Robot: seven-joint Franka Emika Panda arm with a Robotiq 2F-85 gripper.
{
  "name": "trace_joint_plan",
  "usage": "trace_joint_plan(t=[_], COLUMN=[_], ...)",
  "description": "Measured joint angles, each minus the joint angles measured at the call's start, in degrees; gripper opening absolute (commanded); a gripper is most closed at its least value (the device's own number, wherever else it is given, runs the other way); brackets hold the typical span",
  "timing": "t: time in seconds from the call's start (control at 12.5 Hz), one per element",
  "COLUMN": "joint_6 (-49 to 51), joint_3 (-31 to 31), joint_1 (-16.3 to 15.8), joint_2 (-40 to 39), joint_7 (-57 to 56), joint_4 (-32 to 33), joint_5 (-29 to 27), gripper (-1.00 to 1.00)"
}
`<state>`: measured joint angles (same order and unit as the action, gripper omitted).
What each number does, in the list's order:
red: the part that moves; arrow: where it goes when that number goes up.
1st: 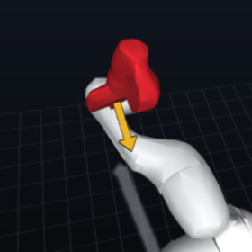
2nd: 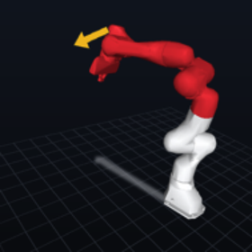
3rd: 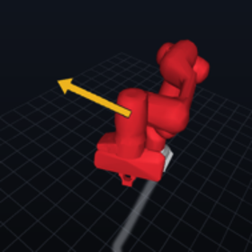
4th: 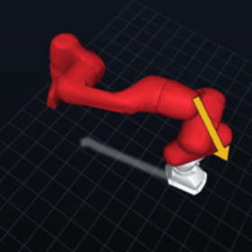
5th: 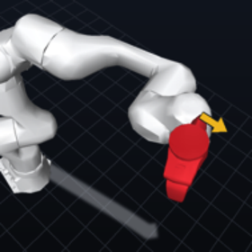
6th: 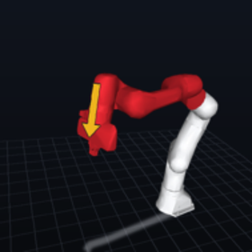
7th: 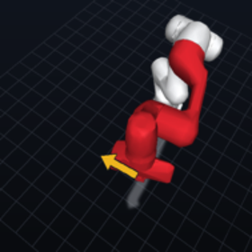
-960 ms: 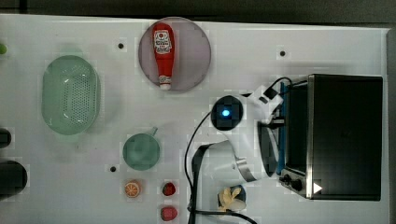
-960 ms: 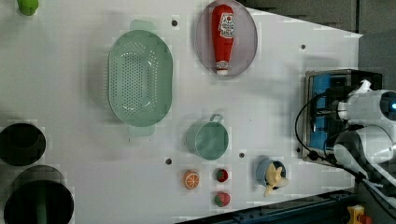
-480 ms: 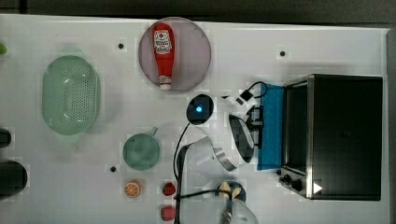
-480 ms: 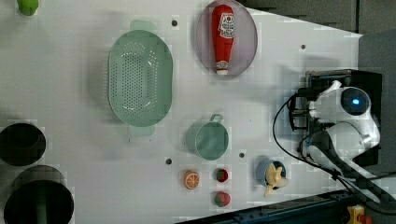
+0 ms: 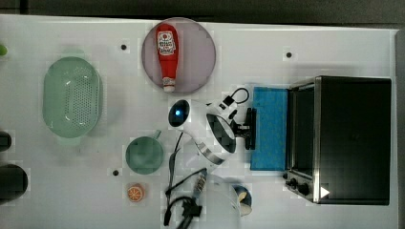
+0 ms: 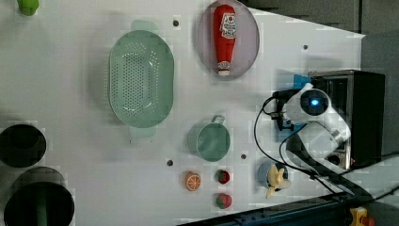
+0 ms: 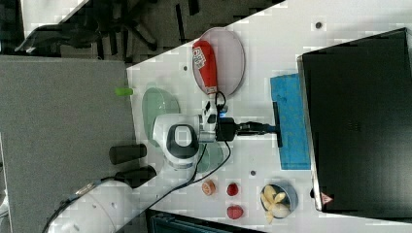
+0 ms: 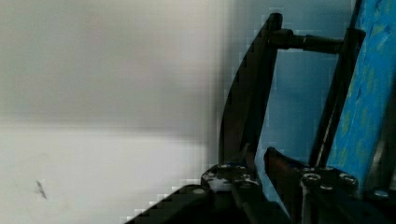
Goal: Flap open oven.
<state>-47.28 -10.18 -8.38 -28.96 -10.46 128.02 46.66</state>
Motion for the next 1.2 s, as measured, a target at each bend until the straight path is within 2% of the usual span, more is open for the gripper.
trace_joint_plan(t=[0.24, 0.48, 0.56, 0.72, 1.2], joint_6=[0.84, 0.31, -0.42, -0.95, 0.11], joint_3=[-0.42, 0.27, 0.34, 0.37, -0.19], joint_1=[-1.88, -1.36, -1.33, -1.78, -1.96], joint_2=[-2.01, -1.93, -1.71, 0.36, 16.85], joint_7=[2.36, 2.45, 2.66, 3.83, 4.18], joint_4=[-0.56, -1.68, -1.79, -1.79, -2.57], joint_5=[1.2, 0.34, -2.69, -13.88, -36.55], gripper=[-0.65, -0.65, -0.65, -0.65, -0.65])
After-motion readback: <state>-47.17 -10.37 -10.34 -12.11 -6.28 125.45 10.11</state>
